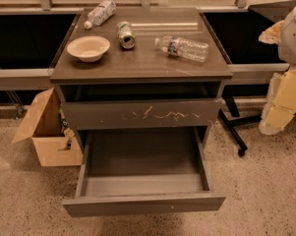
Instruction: Place water bottle into middle drawer
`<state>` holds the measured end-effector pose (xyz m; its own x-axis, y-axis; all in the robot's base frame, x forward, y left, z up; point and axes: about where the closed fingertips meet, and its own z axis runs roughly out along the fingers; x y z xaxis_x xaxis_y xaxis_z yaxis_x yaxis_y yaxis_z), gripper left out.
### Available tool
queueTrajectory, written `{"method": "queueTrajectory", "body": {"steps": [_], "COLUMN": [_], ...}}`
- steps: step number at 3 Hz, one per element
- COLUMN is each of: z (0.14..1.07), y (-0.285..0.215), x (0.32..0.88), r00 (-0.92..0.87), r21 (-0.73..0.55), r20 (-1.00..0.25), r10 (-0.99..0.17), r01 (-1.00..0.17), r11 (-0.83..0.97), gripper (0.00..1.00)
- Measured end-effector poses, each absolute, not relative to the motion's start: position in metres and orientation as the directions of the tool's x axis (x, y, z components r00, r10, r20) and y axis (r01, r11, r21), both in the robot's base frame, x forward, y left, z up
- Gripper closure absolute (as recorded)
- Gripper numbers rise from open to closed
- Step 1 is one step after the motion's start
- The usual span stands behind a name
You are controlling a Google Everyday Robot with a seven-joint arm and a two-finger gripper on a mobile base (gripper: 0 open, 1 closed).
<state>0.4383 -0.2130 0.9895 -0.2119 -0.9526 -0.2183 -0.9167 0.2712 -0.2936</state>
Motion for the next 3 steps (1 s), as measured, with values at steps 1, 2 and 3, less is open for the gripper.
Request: {"method": "queueTrajectory", "body": {"steps": [1,2,3], "z": [0.989,0.988,0.984], "y": [-0.213,-0.222,-0.234], "x": [0.438,0.47,0.515], "r00": [-0.212,-0.216,-0.207], "r21": [-0.294,-0.308,-0.319], "r20": [-0.218,-0.274,-0.348], "r10": [-0.953,-0.937,-0.914], "r01": [-0.917,-0.903,-0.891], "r11": [0.271,0.298,0.323], "gripper": [0.0,0.0,0.0]}}
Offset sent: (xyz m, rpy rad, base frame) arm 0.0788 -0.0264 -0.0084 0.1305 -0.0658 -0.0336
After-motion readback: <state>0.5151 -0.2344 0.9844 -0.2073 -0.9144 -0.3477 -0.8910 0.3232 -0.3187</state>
